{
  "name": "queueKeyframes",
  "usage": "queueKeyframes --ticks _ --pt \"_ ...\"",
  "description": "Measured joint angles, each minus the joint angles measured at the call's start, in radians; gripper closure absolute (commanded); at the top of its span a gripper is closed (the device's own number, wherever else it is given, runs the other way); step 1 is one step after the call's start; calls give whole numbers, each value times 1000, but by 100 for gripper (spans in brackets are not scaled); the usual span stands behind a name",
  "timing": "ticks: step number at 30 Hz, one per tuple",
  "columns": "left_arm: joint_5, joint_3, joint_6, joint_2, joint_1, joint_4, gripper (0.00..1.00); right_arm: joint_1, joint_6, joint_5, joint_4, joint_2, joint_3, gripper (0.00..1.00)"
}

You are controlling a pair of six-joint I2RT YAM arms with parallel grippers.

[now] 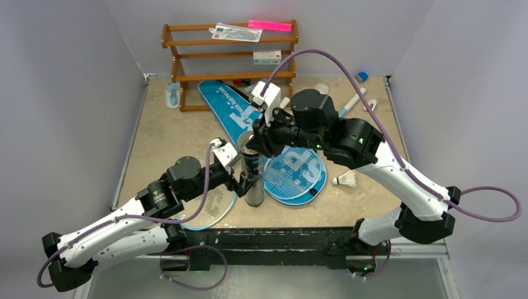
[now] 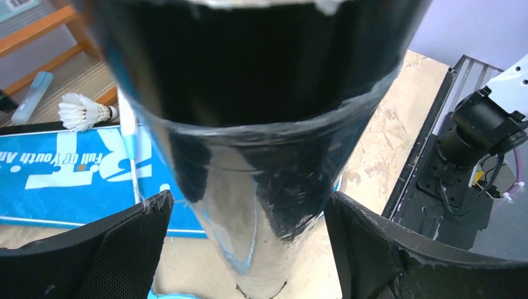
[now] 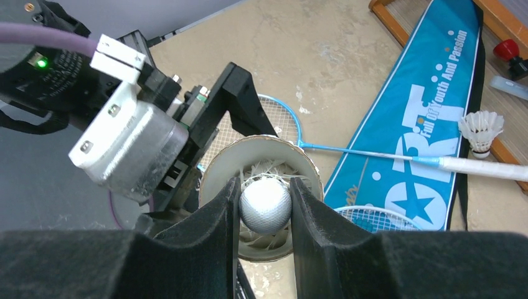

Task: Pack up the badminton gear
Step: Place the shuttlecock at the shuttle tube.

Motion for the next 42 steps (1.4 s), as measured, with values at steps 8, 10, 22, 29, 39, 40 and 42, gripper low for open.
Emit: queueKeyframes --ticks 8,10,22,29,39,40,42 --pt "17 -61 44 64 0 179 13 0 -3 -1 -1 0 0 69" --pt "14 -73 51 80 0 214 17 0 -4 -1 -2 0 0 69" --pt "14 -69 107 137 -5 269 42 -2 -6 29 -21 -4 9 43" --pt "13 -93 114 117 -5 296 47 -2 2 57 -66 3 76 37" --pt "13 -124 111 98 -5 337 50 -1 4 102 -67 -14 97 50" --pt "13 -124 109 99 -5 337 51 -1 4 102 -68 -19 97 51" --pt "12 -124 104 100 -5 338 52 -1 4 101 -64 -34 95 54"
